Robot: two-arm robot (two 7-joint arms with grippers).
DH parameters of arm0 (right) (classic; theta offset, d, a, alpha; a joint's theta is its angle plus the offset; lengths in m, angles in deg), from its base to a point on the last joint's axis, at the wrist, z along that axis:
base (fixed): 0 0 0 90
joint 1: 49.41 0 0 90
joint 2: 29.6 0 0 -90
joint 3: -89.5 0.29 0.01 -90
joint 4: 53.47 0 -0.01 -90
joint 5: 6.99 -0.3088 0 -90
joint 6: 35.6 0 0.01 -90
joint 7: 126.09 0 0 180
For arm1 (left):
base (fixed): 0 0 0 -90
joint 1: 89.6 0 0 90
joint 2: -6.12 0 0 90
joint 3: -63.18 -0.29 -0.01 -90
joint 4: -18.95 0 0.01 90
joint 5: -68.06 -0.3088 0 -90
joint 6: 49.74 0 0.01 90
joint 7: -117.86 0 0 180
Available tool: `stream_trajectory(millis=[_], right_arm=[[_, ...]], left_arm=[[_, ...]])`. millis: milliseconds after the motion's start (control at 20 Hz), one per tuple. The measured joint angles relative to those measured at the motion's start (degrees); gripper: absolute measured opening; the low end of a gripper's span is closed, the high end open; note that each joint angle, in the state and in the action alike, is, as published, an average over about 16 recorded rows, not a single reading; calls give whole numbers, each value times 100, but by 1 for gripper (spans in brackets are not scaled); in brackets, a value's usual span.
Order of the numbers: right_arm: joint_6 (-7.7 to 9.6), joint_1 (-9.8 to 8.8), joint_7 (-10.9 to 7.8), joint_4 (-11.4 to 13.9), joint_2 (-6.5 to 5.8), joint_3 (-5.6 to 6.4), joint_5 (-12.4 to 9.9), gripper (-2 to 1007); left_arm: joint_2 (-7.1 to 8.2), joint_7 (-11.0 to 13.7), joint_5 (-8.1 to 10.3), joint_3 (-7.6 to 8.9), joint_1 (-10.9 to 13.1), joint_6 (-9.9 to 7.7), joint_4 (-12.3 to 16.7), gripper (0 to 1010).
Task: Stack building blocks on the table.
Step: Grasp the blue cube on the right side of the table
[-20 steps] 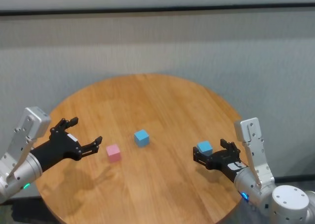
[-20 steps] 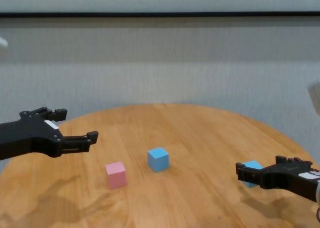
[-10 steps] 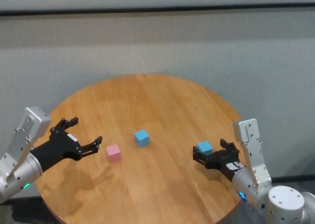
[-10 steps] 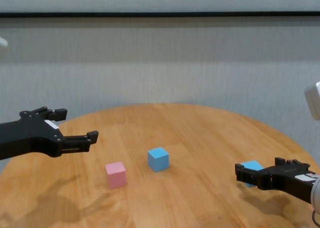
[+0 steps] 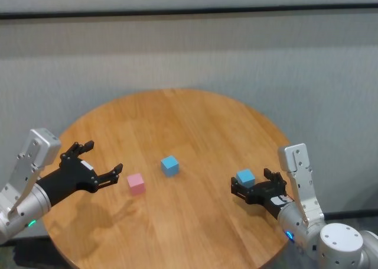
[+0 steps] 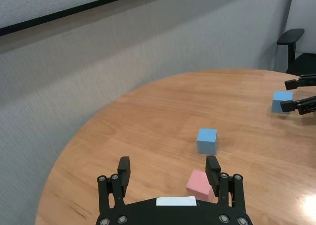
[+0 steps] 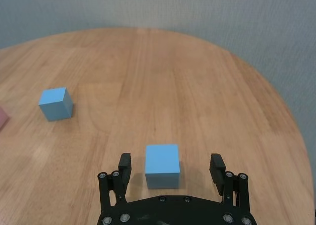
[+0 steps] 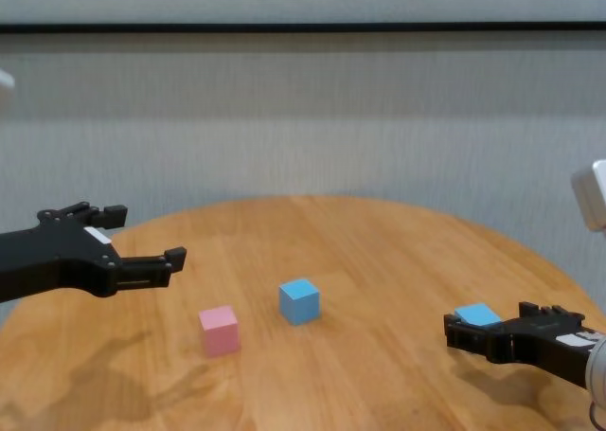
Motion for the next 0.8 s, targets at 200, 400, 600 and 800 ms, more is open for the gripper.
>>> stream_trajectory(millis=[200,400,600,800], right_arm=[[22,20,-44,-50,38,26,36,1003],[51,40,-83,-96,77,54,62,1003],[98,54,-122,-127,114,87,78,1001],[151,62,-146,-139,141,125,95,978]], left_arm=[[0,0,0,0,0,0,0,1003],[0,0,0,0,0,0,0,1003],[0,0,0,0,0,0,0,1003],[0,0,0,0,0,0,0,1003]])
